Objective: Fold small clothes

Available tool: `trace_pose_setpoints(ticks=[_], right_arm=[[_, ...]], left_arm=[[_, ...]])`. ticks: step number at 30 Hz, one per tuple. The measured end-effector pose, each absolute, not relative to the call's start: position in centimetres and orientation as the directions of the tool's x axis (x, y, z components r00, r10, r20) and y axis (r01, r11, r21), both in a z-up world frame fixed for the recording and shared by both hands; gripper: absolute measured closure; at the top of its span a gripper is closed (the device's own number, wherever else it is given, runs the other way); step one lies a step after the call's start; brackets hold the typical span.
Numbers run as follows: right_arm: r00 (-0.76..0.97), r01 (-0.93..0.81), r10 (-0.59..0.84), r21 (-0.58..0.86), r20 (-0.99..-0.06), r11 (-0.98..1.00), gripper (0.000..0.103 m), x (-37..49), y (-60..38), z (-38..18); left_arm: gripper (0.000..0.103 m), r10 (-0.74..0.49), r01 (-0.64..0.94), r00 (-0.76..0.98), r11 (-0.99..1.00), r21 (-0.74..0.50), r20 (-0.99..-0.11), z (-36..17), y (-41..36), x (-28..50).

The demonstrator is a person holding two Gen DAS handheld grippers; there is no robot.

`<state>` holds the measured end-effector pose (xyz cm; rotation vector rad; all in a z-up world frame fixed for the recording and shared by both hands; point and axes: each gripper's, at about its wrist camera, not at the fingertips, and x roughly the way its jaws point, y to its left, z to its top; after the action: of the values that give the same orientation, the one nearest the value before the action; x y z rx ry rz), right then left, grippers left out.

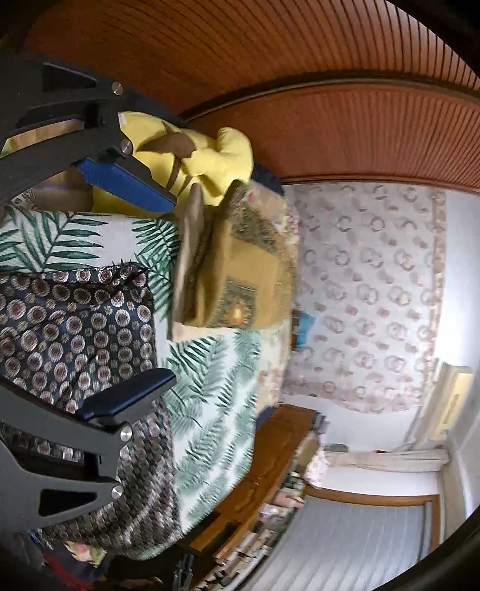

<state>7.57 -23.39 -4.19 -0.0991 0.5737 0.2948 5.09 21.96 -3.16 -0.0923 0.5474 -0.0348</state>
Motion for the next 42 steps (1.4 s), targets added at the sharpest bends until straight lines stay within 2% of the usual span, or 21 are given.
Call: trace_pose_setpoints(ticks=[11,18,28,29,30,32,33,35,37,38,39,42], right_arm=[[0.742,-0.244,0.203,0.025,-0.639,0.970,0.039,13.0,-23.8,-7.2],[0.737,-0.206,0.199,0.065,-0.646,0.976,0.039,15.0,-24.6,-7.9],[0.742,-0.232,0.200,0.034,-0.639,0.972,0.038,15.4,-23.8,-8.8],[0.742,-0.243,0.203,0.025,-0.640,0.970,0.038,15.2,-23.5,-8.8],[0.742,-0.251,0.200,0.011,-0.639,0.968,0.038,15.1,-23.2,-8.9],[0.749,-0.273,0.194,-0.029,-0.634,0.962,0.046,14.6,-22.5,-9.1],[0.748,-0.289,0.204,-0.033,-0.631,0.957,0.055,14.4,-22.2,-9.2],[0.739,-0.314,0.230,-0.021,-0.634,0.949,0.068,14.2,-22.0,-9.2],[0.720,-0.347,0.262,-0.006,-0.642,0.938,0.087,14.1,-21.6,-9.2],[0.716,-0.353,0.268,-0.002,-0.645,0.936,0.089,14.0,-21.5,-9.2],[0.711,-0.361,0.275,0.000,-0.647,0.932,0.093,13.8,-21.3,-9.3],[0.718,-0.373,0.289,0.001,-0.634,0.928,0.096,12.9,-21.0,-9.0]], left_arm=[[0.016,-0.046,0.003,0.705,0.998,-0.062,-0.708,-9.6,21.3,11.7],[0.016,-0.061,0.003,0.665,0.997,-0.079,-0.744,-11.2,21.6,12.5],[0.017,-0.069,0.024,0.653,0.997,-0.070,-0.754,-11.4,21.3,12.8],[0.026,-0.084,0.037,0.658,0.996,-0.079,-0.749,-11.3,21.3,12.8],[0.043,-0.099,0.053,0.666,0.995,-0.085,-0.740,-11.2,21.3,12.6],[0.054,-0.116,0.070,0.663,0.993,-0.093,-0.740,-11.0,21.1,12.6],[0.063,-0.125,0.077,0.662,0.992,-0.099,-0.739,-11.0,20.9,12.6],[0.070,-0.136,0.087,0.660,0.991,-0.105,-0.739,-10.9,20.7,12.6],[0.080,-0.148,0.095,0.661,0.989,-0.113,-0.735,-10.9,20.6,12.5],[0.089,-0.160,0.101,0.661,0.987,-0.125,-0.733,-10.9,20.6,12.4],[0.092,-0.171,0.107,0.661,0.985,-0.133,-0.731,-10.8,20.5,12.3],[0.095,-0.165,0.114,0.697,0.986,-0.120,-0.698,-9.6,20.0,11.0]])
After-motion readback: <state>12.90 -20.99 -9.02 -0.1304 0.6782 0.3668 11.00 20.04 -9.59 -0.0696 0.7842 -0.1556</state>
